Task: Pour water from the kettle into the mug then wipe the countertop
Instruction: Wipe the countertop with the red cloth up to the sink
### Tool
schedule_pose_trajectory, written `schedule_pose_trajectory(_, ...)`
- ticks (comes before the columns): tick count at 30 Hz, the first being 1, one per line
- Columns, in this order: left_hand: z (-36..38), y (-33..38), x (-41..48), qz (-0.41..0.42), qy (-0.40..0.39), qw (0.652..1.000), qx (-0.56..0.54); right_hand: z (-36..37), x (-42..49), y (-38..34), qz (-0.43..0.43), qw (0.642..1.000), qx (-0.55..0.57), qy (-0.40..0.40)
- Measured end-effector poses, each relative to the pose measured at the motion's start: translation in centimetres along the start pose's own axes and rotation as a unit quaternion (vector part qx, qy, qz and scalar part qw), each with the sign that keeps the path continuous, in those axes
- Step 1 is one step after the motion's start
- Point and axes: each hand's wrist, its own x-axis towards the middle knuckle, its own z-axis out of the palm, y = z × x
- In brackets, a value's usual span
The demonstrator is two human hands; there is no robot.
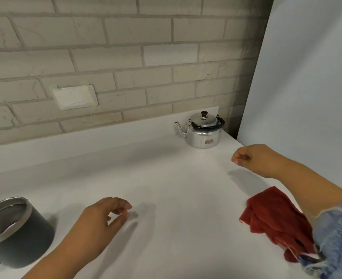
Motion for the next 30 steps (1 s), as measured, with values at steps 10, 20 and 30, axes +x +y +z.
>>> schedule_pose_trajectory(10,0.5,-2.4,-2.0,-0.02,-0.027,0.998,0.055,8.9,-9.3,4.7,0.175,0.977,-0.099,-0.075)
schedule_pose_trajectory(20,0.4,-5.0,-2.4,-0.097,-0.072,0.97,0.212,14.1,-8.6,0.0,0.03,0.98,-0.114,0.163)
schedule_pose_trajectory(30,0.7,-6.7,-3.2,-0.058,-0.11,0.958,0.26,11.6,-6.4,-7.1,0.01,0.942,0.298,0.155)
